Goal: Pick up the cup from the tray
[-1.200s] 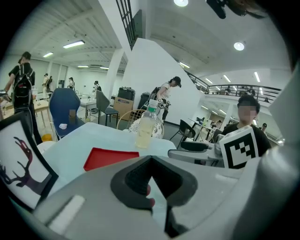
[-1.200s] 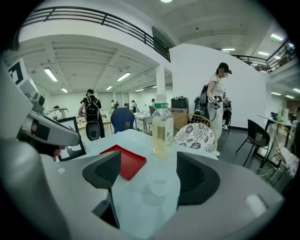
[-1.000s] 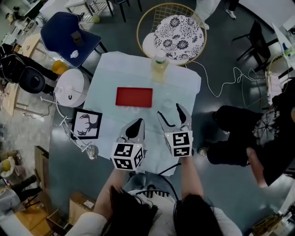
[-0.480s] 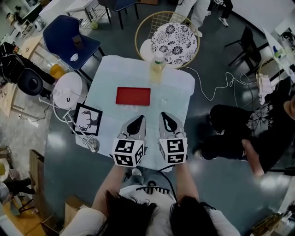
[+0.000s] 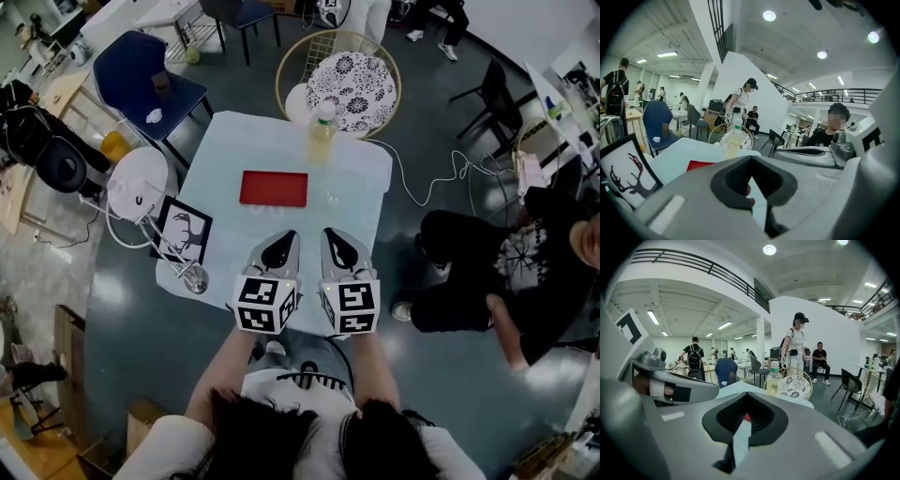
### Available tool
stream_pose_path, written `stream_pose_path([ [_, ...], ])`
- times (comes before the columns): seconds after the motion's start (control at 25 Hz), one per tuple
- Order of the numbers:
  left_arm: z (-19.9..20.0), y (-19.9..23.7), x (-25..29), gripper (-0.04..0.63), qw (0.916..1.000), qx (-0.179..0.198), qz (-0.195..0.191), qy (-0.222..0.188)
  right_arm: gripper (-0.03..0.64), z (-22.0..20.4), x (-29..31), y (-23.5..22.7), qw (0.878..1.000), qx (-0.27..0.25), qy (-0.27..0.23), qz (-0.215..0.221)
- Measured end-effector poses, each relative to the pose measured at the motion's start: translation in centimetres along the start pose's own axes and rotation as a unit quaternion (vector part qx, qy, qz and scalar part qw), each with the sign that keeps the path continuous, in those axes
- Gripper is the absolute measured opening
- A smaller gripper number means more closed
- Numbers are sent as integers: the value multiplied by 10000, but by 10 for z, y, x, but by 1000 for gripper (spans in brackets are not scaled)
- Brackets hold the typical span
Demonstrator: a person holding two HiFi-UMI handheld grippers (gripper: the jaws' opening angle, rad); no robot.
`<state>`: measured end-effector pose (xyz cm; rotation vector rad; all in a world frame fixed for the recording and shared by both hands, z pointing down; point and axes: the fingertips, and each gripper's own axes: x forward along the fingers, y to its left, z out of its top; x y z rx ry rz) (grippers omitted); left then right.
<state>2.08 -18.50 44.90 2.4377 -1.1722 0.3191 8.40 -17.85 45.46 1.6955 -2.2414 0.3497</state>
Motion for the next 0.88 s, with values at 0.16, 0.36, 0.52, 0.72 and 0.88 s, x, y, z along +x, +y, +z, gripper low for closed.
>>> stream_pose_path([
  [0.16, 0, -5, -10, 2, 9999, 138, -75, -26, 23, 2, -6, 10, 10000, -58, -9, -32],
  [0.36, -2, -6, -19, 2, 9997, 207, -87, -10, 23, 7, -12, 19, 9999, -110, -50, -54],
  [0.52, 1, -6, -26, 2, 9997, 202, -91, -54, 23, 11, -17, 22, 9999, -130, -55, -70],
  [0.72, 4, -10, -31, 2, 9996, 220, -118, -120, 23, 12, -23, 25, 9998, -160, -50, -76],
  [0.88, 6, -11, -35, 2, 9995, 239, -140, -157, 23, 15, -25, 29, 9998, -183, -78, -65],
])
